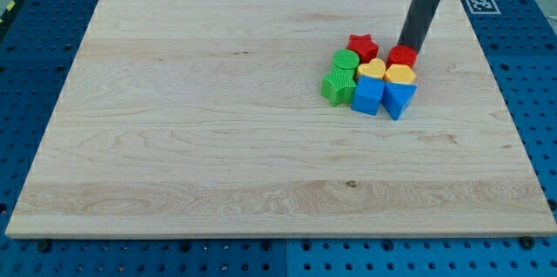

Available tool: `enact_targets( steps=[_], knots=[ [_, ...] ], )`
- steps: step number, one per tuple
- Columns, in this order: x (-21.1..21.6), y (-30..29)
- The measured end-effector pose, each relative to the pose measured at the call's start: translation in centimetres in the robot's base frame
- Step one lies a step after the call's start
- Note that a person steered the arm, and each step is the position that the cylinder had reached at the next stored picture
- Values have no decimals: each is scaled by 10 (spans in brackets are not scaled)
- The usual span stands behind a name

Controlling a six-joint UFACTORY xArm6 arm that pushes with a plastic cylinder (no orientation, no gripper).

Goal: Nudge the red star down a bit

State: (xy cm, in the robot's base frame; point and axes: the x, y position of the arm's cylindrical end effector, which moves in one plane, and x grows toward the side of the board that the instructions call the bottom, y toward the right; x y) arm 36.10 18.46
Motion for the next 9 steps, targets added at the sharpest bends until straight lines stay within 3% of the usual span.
enact_targets(
  steps=[4,5,8,9],
  knots=[
    [-4,16],
    [-26,12],
    [-38,-95],
    [-27,-101]
  ],
)
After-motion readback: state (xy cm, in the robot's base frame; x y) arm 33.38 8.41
